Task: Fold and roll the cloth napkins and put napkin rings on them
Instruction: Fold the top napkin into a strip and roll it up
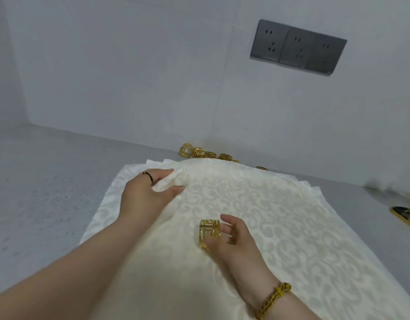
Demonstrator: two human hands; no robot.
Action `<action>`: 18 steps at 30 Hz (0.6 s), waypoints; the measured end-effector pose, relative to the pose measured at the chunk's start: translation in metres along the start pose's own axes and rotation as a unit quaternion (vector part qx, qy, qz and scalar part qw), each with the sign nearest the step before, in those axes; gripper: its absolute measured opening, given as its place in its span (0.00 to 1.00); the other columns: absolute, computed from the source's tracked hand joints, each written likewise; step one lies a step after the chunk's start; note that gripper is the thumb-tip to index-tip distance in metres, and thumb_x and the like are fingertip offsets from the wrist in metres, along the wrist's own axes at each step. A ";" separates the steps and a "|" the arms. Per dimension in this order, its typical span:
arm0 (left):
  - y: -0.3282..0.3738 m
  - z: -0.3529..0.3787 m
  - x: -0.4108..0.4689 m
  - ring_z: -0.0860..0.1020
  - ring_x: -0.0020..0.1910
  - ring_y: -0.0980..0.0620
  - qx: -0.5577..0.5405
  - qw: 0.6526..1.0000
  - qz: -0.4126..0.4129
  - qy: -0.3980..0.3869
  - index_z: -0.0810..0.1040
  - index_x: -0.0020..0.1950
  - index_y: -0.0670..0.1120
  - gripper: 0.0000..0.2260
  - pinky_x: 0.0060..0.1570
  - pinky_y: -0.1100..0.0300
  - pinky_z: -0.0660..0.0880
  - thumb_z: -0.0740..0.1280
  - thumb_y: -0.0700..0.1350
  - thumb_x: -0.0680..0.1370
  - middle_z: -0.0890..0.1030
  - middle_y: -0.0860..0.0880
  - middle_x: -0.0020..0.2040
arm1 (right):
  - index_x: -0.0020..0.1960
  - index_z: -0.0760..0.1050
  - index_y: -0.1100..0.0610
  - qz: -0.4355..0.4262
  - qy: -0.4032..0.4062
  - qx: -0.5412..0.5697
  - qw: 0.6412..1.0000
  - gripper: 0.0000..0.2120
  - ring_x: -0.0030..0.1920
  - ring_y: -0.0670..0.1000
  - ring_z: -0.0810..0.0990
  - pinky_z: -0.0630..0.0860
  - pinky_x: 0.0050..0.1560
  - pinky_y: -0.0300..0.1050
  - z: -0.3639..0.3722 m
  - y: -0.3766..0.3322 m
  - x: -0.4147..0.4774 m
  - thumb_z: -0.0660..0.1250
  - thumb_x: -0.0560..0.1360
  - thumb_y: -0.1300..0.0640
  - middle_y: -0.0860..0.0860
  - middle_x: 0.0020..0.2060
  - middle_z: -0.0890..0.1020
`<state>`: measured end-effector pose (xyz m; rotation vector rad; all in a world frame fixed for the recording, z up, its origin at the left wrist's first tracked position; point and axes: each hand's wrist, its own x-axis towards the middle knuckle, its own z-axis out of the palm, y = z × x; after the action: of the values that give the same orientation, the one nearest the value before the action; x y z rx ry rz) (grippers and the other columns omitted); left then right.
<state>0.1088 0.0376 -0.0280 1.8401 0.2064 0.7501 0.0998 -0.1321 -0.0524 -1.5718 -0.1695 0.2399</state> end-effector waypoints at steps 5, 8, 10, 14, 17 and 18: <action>0.020 0.018 -0.034 0.73 0.43 0.69 -0.011 0.999 0.016 -0.040 0.77 0.43 0.55 0.13 0.40 0.84 0.66 0.76 0.43 0.65 0.75 0.66 0.42 | 0.51 0.69 0.49 -0.084 0.029 0.081 0.993 0.20 0.42 0.41 0.79 0.76 0.42 0.29 -0.009 -0.006 -0.005 0.68 0.70 0.70 0.46 0.48 0.76; 0.012 0.023 -0.047 0.77 0.41 0.65 -0.046 0.997 -0.033 -0.045 0.78 0.42 0.55 0.13 0.35 0.81 0.69 0.77 0.42 0.65 0.79 0.61 0.41 | 0.50 0.70 0.50 -0.124 0.015 0.059 0.990 0.19 0.40 0.38 0.80 0.77 0.44 0.31 -0.016 -0.011 -0.007 0.69 0.69 0.70 0.48 0.49 0.78; 0.009 0.025 -0.049 0.77 0.37 0.67 -0.042 0.997 -0.034 -0.056 0.79 0.41 0.55 0.13 0.34 0.80 0.69 0.77 0.41 0.64 0.80 0.60 0.40 | 0.50 0.70 0.51 -0.140 0.012 0.049 0.989 0.19 0.40 0.35 0.80 0.76 0.42 0.31 -0.018 -0.011 -0.005 0.69 0.68 0.71 0.49 0.48 0.79; 0.010 0.029 -0.052 0.75 0.35 0.74 -0.031 0.996 -0.014 -0.077 0.77 0.39 0.56 0.14 0.35 0.80 0.69 0.76 0.37 0.65 0.79 0.59 0.39 | 0.49 0.69 0.50 -0.149 0.005 0.035 0.988 0.20 0.40 0.34 0.79 0.76 0.41 0.31 -0.017 -0.007 -0.002 0.70 0.67 0.70 0.48 0.47 0.78; 0.008 0.030 -0.053 0.75 0.36 0.74 -0.030 0.996 0.001 -0.083 0.77 0.37 0.57 0.16 0.36 0.80 0.69 0.75 0.36 0.65 0.78 0.60 0.39 | 0.48 0.69 0.50 -0.156 0.004 0.031 0.987 0.20 0.38 0.34 0.79 0.76 0.41 0.31 -0.016 -0.005 -0.001 0.71 0.67 0.70 0.47 0.46 0.78; 0.008 0.030 -0.053 0.74 0.36 0.74 -0.025 0.996 0.009 -0.086 0.76 0.37 0.57 0.16 0.36 0.80 0.68 0.75 0.36 0.65 0.78 0.60 0.38 | 0.48 0.69 0.50 -0.159 0.004 0.030 0.987 0.20 0.38 0.34 0.79 0.76 0.41 0.30 -0.017 -0.005 -0.001 0.71 0.67 0.70 0.46 0.45 0.78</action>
<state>0.0828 -0.0143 -0.0483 1.8506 0.0597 0.5990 0.1036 -0.1484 -0.0471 -1.4611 -0.3980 -0.0117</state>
